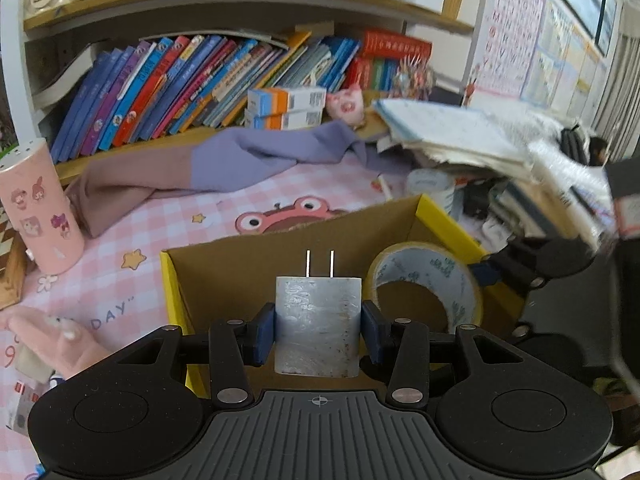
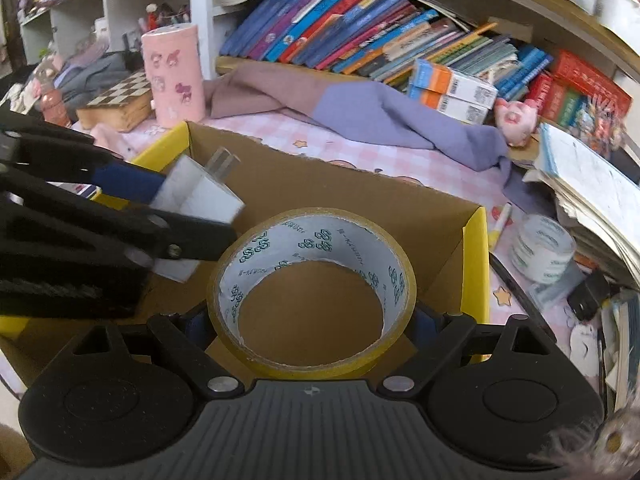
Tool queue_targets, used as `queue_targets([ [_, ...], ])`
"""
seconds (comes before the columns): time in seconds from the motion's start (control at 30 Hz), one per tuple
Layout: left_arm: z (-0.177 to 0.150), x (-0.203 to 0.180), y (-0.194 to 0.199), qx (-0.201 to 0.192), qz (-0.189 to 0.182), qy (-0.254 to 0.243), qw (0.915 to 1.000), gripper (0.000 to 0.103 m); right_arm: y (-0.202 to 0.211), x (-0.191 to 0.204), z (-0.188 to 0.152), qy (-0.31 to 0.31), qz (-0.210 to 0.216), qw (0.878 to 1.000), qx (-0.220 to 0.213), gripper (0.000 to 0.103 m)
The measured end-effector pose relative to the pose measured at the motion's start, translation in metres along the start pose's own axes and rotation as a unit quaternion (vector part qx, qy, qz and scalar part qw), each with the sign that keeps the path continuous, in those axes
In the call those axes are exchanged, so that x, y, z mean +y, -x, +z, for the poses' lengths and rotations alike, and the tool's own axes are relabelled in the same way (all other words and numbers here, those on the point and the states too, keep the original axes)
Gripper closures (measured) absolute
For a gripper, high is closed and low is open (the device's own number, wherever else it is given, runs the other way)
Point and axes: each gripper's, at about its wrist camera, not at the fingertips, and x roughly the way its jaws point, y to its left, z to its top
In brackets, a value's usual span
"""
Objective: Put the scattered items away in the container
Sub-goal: 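Lower the tape roll and charger plug into the box and open both grippers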
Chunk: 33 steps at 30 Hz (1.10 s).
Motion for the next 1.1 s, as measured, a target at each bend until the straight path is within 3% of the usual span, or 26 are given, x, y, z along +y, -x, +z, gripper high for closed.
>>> queue_targets([
  [0.3, -0.008, 0.001, -0.019, 0.032, 0.010, -0.016, 0.9993, 0.060, -0.013, 0.003, 0.004, 0.019, 0.012, 0.998, 0.056, 0.012],
  [0.6, -0.007, 0.000, -0.018, 0.035, 0.011, -0.016, 0.9992, 0.059, -0.013, 0.002, 0.004, 0.016, 0.012, 0.998, 0.062, 0.012],
  [0.67, -0.006, 0.001, -0.017, 0.033, 0.014, -0.011, 0.9993, 0.054, -0.011, 0.002, 0.003, 0.012, 0.012, 0.998, 0.057, 0.011],
  [0.73, -0.005, 0.002, -0.014, 0.027, 0.024, -0.007, 0.9993, 0.039, -0.009, 0.002, 0.003, 0.011, 0.010, 0.998, 0.055, 0.010],
  [0.83, -0.005, 0.004, -0.006, 0.014, 0.022, -0.001, 0.9997, 0.025, -0.004, 0.003, 0.002, 0.010, 0.001, 0.999, 0.038, 0.008],
  [1.1, -0.007, -0.001, 0.032, -0.033, 0.020, 0.005, 0.9992, 0.023, 0.020, 0.012, 0.000, -0.012, -0.010, 1.000, -0.015, 0.008],
])
